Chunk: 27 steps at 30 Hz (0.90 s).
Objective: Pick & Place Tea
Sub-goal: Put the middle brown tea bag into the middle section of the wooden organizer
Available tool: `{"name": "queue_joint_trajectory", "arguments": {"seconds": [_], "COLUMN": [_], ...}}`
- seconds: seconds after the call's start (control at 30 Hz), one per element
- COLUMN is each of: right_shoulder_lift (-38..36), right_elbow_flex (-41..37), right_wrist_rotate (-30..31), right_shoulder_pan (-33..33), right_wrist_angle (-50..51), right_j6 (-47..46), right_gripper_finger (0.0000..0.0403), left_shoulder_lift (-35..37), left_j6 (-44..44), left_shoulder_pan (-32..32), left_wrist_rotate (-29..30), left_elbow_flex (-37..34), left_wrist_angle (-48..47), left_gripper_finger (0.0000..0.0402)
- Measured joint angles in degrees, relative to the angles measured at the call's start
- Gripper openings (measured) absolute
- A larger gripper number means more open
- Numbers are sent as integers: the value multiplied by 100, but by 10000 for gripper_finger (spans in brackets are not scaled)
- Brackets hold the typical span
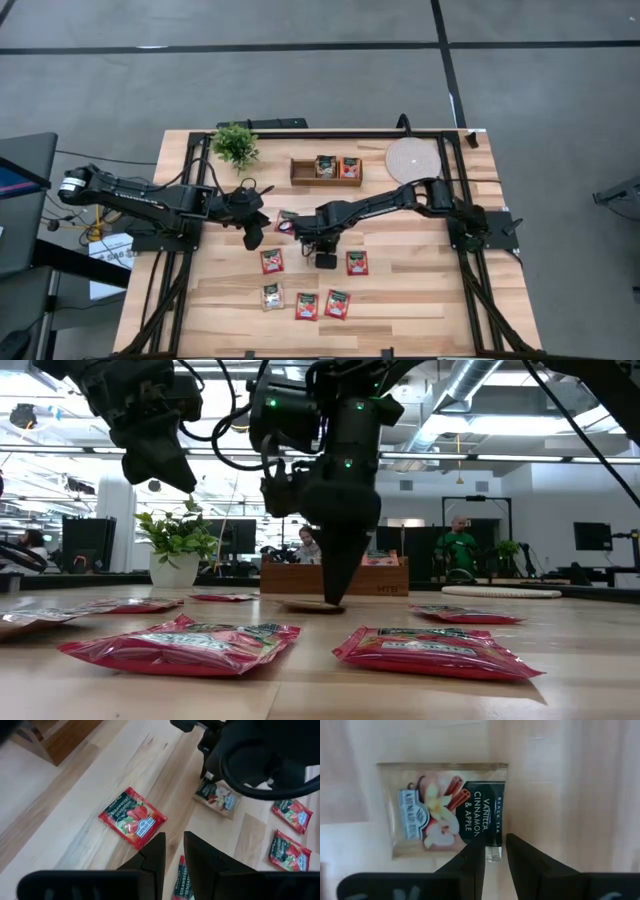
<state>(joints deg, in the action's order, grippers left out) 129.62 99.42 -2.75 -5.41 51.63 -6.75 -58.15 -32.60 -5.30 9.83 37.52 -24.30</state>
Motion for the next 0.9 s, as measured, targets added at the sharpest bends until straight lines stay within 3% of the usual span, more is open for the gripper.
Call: {"name": "queue_joint_trajectory", "arguments": {"seconds": [0.3, 0.53, 0.9], "right_shoulder_lift": [0, 0, 9], "right_elbow_flex": [0, 0, 232], "right_wrist_rotate": [294, 450, 946], "right_shoulder_pan": [26, 28, 35], "right_wrist_angle": [137, 362, 979], "right_j6": [-89, -33, 222], "right_gripper_finger": [64, 6, 1], "left_shoulder_lift": [0, 0, 0], "left_j6": [4, 70, 173], "left_shoulder_pan": [0, 0, 0], "left_wrist_rotate": [1, 1, 0], "left_elbow_flex": [0, 1, 1], "left_wrist_angle": [-13, -4, -4], "left_gripper_finger": [60, 60, 60]}}
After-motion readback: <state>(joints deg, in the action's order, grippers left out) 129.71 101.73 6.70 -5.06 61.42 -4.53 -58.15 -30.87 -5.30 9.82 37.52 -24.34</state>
